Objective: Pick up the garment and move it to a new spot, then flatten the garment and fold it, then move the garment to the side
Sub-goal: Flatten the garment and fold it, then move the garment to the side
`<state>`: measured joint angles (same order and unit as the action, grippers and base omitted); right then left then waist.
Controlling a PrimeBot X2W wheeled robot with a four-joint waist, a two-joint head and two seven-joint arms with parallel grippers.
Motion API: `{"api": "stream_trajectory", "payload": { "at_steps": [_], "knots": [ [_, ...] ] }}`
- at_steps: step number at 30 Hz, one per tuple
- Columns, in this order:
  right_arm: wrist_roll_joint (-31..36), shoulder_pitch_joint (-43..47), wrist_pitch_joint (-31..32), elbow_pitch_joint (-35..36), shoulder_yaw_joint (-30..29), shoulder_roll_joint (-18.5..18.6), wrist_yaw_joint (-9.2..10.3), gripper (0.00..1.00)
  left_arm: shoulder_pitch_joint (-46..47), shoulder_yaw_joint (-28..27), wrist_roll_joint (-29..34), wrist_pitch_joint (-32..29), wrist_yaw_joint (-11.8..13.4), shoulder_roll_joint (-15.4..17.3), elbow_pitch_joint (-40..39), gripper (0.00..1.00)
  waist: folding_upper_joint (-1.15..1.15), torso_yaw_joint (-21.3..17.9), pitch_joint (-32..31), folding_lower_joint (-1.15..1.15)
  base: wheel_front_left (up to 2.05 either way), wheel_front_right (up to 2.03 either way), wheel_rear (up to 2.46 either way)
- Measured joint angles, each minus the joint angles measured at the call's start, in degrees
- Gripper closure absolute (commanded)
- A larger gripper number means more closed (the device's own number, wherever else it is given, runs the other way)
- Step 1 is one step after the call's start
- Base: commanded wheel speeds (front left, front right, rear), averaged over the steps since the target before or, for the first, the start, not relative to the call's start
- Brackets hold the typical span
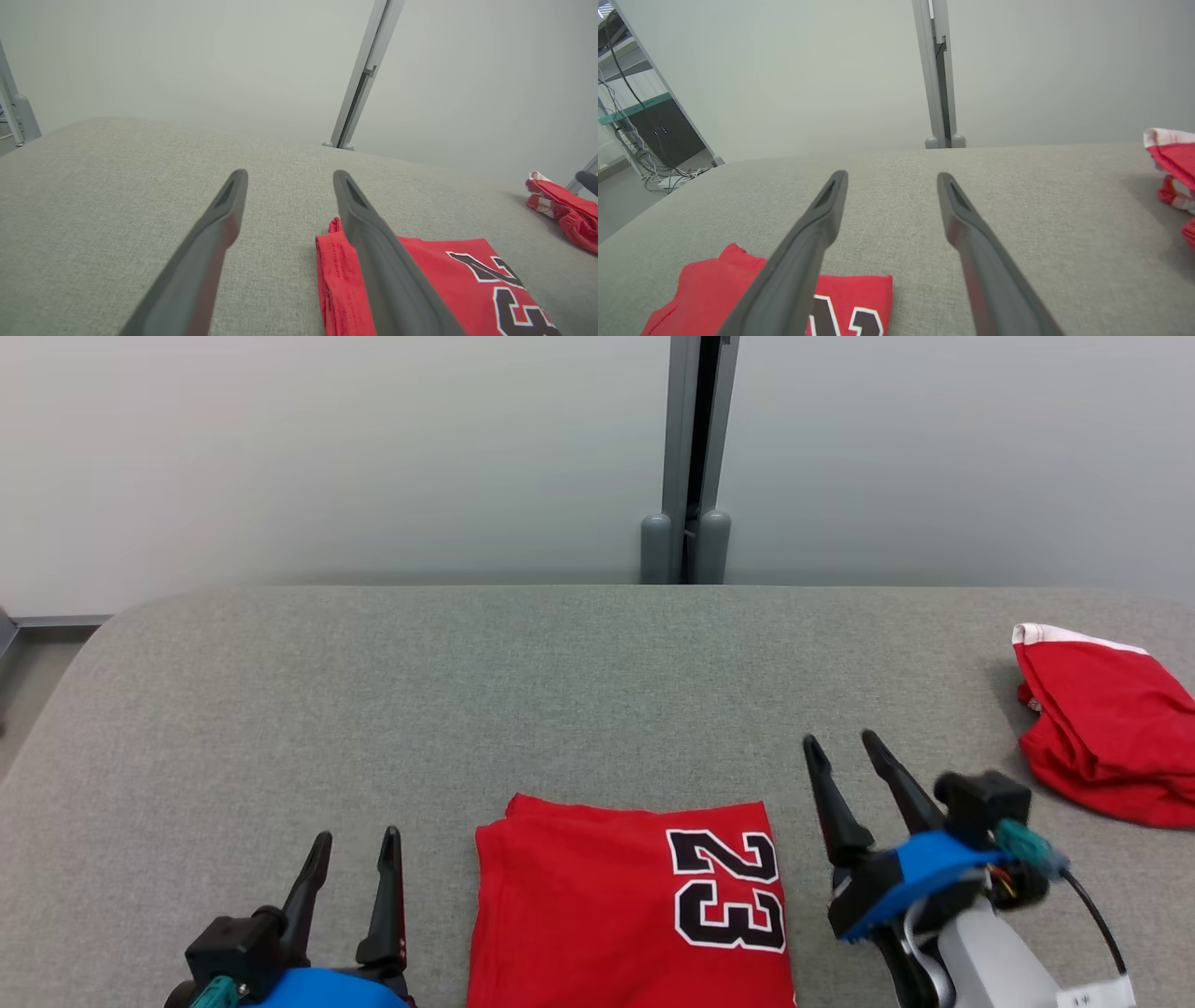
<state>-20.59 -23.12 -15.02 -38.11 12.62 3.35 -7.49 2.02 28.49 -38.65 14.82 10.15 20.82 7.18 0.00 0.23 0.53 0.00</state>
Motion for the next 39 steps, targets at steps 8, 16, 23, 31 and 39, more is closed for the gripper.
{"api": "stream_trajectory", "payload": {
  "at_steps": [8,16,23,31,39],
  "knots": [
    [4.04,15.14,0.05,13.44,-7.87,-0.40,0.00,0.00,-4.43,-5.28,1.54,0.16,-0.55,-1.80,1.54,0.00,0.00,-1.80,-1.12,0.00,0.00,0.00,0.00],
    [3.46,21.19,1.18,19.41,-9.68,-0.45,0.00,0.00,-7.21,-9.24,4.15,0.18,-2.42,-3.85,2.45,0.00,0.00,-2.84,-1.49,0.00,0.00,0.00,0.00],
    [6.03,22.34,2.32,21.34,-10.04,-0.45,0.00,0.00,-7.73,-10.66,5.67,0.18,-3.66,-4.56,3.05,0.00,0.00,-3.08,-1.54,0.00,0.00,0.00,0.00],
    [6.95,22.71,3.19,22.39,-9.99,-0.45,0.00,0.00,-7.75,-10.95,6.76,0.18,-4.63,-5.06,3.68,0.00,0.00,-2.61,-1.54,0.00,0.00,0.00,0.00],
    [7.84,22.82,3.80,22.86,-9.92,-0.45,0.00,0.00,-7.75,-11.11,7.46,0.18,-4.82,-5.39,3.82,0.00,0.00,-2.42,-1.40,0.00,0.00,0.00,0.00]
  ]
}}
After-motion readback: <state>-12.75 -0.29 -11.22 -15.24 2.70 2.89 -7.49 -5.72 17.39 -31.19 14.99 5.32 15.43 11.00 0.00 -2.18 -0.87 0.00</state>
